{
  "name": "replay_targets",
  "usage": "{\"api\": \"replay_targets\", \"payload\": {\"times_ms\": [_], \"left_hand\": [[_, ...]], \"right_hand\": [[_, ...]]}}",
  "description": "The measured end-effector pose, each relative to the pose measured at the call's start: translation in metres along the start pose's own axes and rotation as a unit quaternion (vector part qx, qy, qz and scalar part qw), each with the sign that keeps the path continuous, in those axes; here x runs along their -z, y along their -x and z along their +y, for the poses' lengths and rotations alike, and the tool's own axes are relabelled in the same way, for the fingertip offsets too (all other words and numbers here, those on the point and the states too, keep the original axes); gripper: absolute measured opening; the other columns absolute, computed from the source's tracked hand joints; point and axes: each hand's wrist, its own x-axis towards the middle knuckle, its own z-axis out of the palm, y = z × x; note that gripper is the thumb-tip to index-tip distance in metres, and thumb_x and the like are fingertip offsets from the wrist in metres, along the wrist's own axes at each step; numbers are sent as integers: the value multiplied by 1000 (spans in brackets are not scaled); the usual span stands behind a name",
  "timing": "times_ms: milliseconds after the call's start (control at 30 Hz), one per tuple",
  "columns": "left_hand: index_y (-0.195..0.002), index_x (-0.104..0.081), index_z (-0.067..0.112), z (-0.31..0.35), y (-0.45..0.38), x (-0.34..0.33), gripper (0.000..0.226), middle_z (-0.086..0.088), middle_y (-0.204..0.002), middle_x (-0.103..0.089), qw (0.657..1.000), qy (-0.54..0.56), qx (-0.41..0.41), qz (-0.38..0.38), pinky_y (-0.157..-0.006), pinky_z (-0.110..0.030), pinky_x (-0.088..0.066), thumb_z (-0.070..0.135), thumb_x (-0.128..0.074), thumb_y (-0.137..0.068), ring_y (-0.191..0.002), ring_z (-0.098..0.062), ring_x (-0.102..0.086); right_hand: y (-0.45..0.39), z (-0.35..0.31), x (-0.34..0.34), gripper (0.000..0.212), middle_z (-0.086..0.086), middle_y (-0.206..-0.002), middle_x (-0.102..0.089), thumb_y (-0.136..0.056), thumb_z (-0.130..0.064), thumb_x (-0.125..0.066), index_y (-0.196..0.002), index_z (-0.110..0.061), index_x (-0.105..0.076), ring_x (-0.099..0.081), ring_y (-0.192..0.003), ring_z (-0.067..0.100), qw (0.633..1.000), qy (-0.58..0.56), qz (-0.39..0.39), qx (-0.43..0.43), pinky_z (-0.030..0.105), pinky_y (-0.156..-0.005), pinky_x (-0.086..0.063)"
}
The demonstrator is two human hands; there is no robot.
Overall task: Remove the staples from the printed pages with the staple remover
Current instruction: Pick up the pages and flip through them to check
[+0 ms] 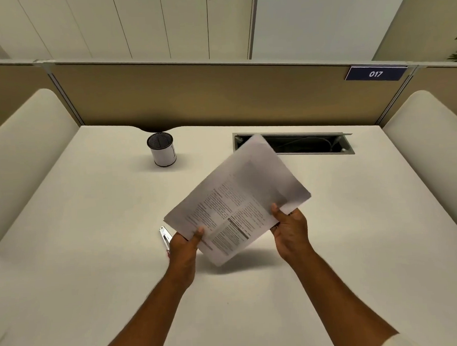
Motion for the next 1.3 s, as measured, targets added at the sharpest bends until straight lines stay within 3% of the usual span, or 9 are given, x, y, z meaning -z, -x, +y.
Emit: {"api": "replay_targets", "payload": {"times_ms": [133,267,367,433,533,667,900,1100,1300], "left_hand": [[-142,-37,19,14,-9,3,70,-7,-145,-53,996,-25,-31,83,-96,-30,-49,7,-76,-85,-126,-22,-56],[-152,-30,31,43,-19,-7,85,14,-157,-36,968,-192,-161,-15,-111,-24,-30,35,-79,-82,-143,-4,-32],[-144,-43,37,70,-24,-26,66,15,-146,-50,950,-228,-188,-102,-104,-30,-45,46,-73,-85,-129,-5,-50],[-128,-58,31,80,-27,-37,38,11,-122,-68,951,-221,-194,-96,-90,-39,-60,40,-67,-92,-111,-12,-66],[-112,-64,29,82,-24,-49,14,14,-101,-73,942,-223,-244,-54,-72,-25,-61,28,-57,-100,-94,-13,-72],[-114,-58,26,74,-16,-58,13,11,-102,-70,942,-182,-279,-27,-69,-18,-57,24,-55,-102,-91,-3,-68],[-110,-45,19,69,-13,-63,6,15,-98,-63,943,-182,-277,-27,-62,-8,-50,20,-45,-104,-85,10,-64],[-109,-42,20,72,-19,-64,4,15,-99,-61,943,-199,-264,-34,-61,-7,-50,22,-43,-105,-85,13,-63],[-109,-44,21,73,-19,-65,6,16,-99,-62,943,-197,-266,-39,-60,-6,-50,25,-44,-105,-86,13,-64]], "right_hand": [[-1,-12,-6,18,4,-98,-78,-91,-10,-73,-104,-22,-71,-74,-94,28,985,142,-3,95,42,-79,-63],[0,-24,-9,13,3,-94,-77,-93,-9,-71,-105,-13,-69,-74,-86,18,970,195,-47,134,26,-70,-59],[4,-28,-15,13,-3,-92,-78,-95,-12,-70,-106,-17,-69,-75,-83,11,954,247,-60,156,22,-66,-59],[7,-31,-19,12,-4,-93,-77,-96,-14,-69,-105,-23,-68,-75,-84,8,940,279,-60,185,21,-66,-59],[13,-36,-26,17,-6,-96,-73,-97,-17,-68,-106,-31,-64,-74,-87,9,926,293,-43,236,19,-68,-61],[19,-36,-33,22,-6,-101,-70,-96,-21,-68,-115,-28,-60,-72,-93,13,913,292,-30,283,21,-73,-62],[15,-29,-29,29,-4,-107,-69,-94,-19,-70,-120,-25,-57,-70,-98,14,916,307,-15,260,25,-77,-63],[7,-25,-25,16,3,-103,-69,-99,-23,-65,-113,-20,-60,-70,-96,23,908,329,11,258,42,-77,-65],[5,-25,-23,14,2,-101,-71,-101,-18,-59,-115,-20,-63,-71,-97,24,908,332,-7,254,35,-74,-64]]}}
